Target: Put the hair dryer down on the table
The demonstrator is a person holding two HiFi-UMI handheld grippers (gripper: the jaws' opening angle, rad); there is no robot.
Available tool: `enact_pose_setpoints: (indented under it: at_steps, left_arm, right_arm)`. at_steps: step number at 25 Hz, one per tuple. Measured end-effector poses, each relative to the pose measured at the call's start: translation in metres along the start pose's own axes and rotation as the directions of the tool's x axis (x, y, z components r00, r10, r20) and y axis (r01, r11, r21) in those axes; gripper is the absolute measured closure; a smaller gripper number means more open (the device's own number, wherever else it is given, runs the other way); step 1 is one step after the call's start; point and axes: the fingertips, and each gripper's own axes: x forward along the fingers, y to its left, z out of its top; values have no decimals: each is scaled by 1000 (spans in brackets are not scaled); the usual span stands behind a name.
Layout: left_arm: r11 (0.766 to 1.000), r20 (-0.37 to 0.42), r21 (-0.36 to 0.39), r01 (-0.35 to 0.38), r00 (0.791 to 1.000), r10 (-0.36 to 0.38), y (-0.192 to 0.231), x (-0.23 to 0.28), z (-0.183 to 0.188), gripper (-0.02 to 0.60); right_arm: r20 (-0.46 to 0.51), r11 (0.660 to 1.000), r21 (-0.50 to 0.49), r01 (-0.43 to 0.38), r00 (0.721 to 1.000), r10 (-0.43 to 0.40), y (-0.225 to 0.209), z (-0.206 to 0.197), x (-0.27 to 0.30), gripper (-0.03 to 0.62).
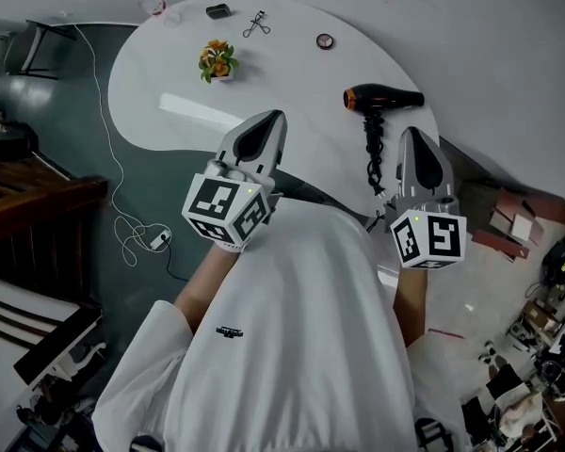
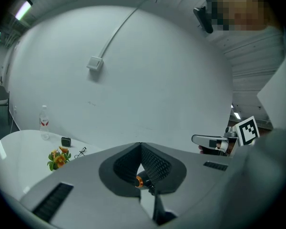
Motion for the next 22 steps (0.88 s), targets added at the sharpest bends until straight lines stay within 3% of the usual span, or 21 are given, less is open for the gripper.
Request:
enact_pose_setpoints:
  at_steps: [13,22]
  left_arm:
    - [999,67,35,4,998,-6,-10,-18,23,572]
    - [999,79,53,0,997,-5,-17,-22,29,572]
  right_arm:
    - [97,999,-7,-34,995,35,11,36,-23,583]
    - [117,998,-54,-41,992,47,17,40,-27,583]
